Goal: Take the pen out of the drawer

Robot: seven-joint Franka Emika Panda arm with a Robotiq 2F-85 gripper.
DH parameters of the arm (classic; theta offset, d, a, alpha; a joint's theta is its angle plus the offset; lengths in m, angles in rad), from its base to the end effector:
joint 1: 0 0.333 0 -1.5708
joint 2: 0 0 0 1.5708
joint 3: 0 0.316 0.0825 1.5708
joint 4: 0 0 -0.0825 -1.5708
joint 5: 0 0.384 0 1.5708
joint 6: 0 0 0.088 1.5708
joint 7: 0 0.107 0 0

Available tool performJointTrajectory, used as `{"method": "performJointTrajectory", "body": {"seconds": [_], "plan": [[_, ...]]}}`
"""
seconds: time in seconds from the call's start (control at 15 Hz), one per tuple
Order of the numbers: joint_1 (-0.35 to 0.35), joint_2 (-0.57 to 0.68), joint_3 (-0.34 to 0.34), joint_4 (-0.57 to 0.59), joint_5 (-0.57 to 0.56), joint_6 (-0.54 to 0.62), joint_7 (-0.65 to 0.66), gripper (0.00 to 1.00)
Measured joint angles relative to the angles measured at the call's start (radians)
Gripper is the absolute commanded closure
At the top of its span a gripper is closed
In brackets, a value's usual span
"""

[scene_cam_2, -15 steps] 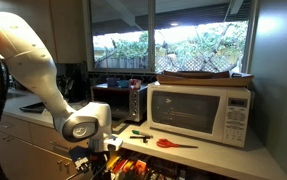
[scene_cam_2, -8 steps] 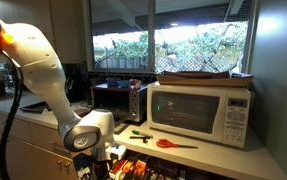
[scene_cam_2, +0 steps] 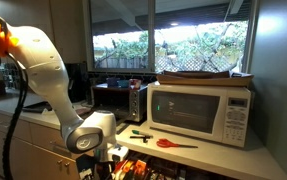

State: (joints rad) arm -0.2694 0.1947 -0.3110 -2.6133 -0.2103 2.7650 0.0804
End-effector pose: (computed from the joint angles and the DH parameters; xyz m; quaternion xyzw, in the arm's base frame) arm 0.3605 -0.2335 0.1839 0.9714 -0.2270 -0.0354 0.0595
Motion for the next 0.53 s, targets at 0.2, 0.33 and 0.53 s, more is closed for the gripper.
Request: {"method": "performJointTrajectory", "body": {"seconds": [0.2, 0.33, 0.53], "plan": [[-0.017, 0.005, -0.030, 0.011, 0.032, 0.065, 0.004, 0.00], [-0.026, 0.014, -0.072, 0.026, 0.042, 0.114, 0.042, 0.00], [-0.034, 0.034, -0.118, 0.056, 0.048, 0.117, 0.082, 0.00]]}}
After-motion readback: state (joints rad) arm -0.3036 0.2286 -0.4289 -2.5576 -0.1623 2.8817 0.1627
